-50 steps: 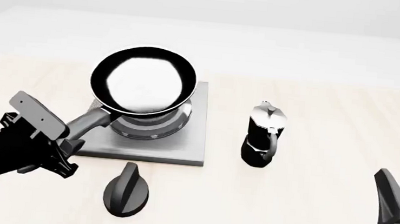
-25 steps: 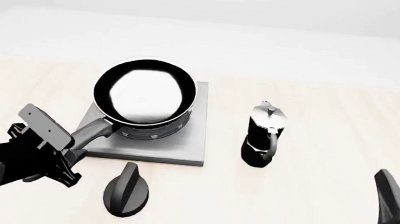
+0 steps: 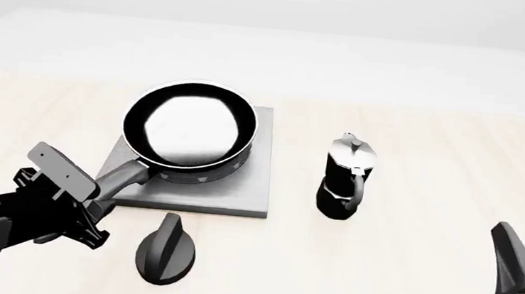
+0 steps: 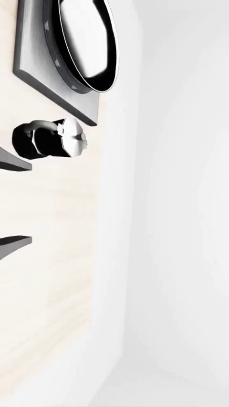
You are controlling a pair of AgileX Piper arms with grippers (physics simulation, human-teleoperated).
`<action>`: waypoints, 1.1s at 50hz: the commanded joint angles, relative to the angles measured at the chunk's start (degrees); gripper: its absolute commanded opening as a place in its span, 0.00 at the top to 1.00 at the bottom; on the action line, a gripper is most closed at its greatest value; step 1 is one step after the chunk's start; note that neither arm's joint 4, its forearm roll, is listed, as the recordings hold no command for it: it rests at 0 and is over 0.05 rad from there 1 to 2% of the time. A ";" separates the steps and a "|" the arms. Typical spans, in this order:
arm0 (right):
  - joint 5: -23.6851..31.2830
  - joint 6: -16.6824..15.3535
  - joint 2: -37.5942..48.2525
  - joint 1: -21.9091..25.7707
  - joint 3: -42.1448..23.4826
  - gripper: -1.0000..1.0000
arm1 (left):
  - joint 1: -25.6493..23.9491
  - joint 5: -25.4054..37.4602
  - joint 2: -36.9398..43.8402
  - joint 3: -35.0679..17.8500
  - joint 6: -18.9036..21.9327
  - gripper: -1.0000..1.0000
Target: Turn on the stove and put the frying pan on it.
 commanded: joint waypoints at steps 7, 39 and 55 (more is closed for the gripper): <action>-0.08 0.02 0.12 -0.03 -0.06 0.00 | 0.02 -1.91 1.05 -0.40 1.40 1.00; 0.78 0.07 -0.52 -0.29 -0.56 0.00 | -1.65 5.79 -6.36 -4.08 -0.89 0.00; 1.58 0.04 -0.61 -0.07 -1.82 0.00 | -2.70 15.35 -16.06 -8.27 -1.27 0.00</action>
